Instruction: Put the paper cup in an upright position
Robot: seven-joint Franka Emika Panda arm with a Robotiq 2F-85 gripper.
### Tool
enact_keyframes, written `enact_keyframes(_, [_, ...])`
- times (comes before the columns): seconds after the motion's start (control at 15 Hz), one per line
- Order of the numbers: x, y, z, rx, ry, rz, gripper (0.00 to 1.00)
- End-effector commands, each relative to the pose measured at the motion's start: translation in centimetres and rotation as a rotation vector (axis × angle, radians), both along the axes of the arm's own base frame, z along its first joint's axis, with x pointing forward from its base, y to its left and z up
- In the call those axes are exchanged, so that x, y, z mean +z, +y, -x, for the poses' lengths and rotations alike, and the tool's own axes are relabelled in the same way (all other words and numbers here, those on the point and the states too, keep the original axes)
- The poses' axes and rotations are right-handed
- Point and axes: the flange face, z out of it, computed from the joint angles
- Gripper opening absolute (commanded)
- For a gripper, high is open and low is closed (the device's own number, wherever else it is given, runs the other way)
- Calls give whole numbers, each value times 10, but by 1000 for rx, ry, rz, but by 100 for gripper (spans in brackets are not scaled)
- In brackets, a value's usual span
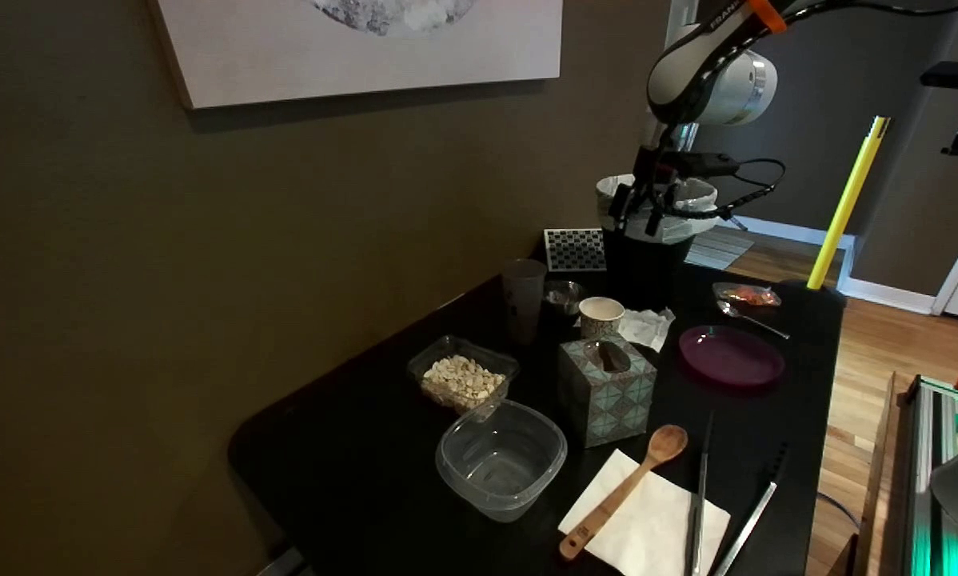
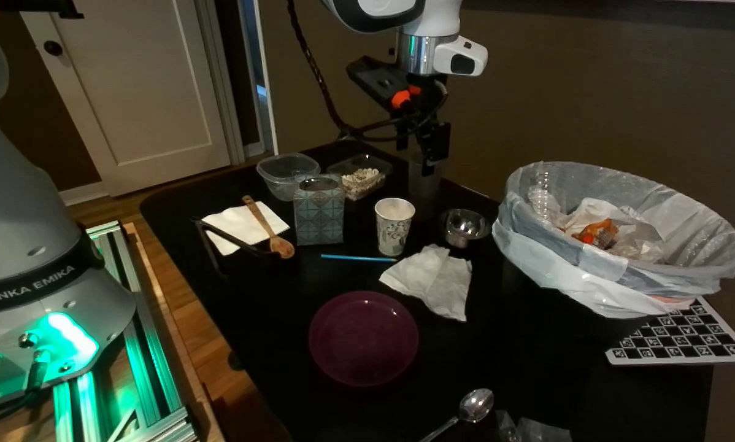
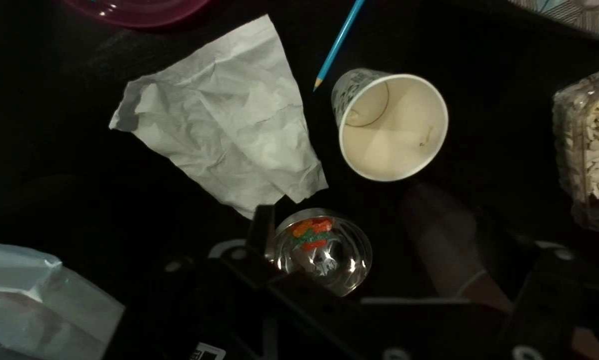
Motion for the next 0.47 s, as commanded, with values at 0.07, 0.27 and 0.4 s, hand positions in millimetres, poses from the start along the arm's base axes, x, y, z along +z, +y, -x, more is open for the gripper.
enact_keyframes(0.07, [6, 0, 1, -15, 7, -15, 100])
enact_keyframes(0.27, [11, 0, 2, -28, 9, -24, 100])
enact_keyframes(0.4, [11, 0, 2, -29, 8, -25, 100])
